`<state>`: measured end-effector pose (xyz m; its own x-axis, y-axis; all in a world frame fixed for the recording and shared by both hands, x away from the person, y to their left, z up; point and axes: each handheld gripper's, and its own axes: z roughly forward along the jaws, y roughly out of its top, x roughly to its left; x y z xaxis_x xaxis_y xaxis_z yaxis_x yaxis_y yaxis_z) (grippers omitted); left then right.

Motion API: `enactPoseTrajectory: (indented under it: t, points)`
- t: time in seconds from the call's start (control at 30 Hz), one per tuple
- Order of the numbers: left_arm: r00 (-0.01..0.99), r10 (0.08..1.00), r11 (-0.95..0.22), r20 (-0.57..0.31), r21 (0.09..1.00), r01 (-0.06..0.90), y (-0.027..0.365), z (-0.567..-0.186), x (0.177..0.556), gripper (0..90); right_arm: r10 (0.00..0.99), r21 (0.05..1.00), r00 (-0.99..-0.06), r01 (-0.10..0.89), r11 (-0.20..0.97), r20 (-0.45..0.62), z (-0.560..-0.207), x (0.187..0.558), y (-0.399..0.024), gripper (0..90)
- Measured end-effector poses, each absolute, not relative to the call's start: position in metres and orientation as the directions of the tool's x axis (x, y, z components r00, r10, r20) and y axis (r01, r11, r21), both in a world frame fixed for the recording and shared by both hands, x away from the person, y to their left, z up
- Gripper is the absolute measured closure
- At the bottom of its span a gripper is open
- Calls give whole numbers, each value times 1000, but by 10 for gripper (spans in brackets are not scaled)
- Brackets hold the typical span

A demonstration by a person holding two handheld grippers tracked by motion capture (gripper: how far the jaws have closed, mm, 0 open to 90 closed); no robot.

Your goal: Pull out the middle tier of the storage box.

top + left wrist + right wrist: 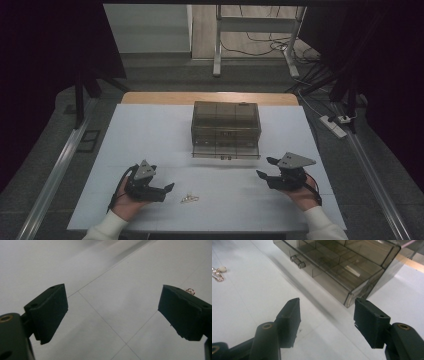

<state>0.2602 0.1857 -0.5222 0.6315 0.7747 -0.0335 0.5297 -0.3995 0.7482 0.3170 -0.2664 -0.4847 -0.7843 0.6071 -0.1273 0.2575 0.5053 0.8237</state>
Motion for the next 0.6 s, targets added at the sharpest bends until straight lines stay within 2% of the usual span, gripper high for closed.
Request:
enactPoseTrajectory:
  t: [0.6]
  points:
    - [635,772,-395,-43,750,531,185,-522,260,90,650,823,-756,318,470,-79,-500,302,-289,322]
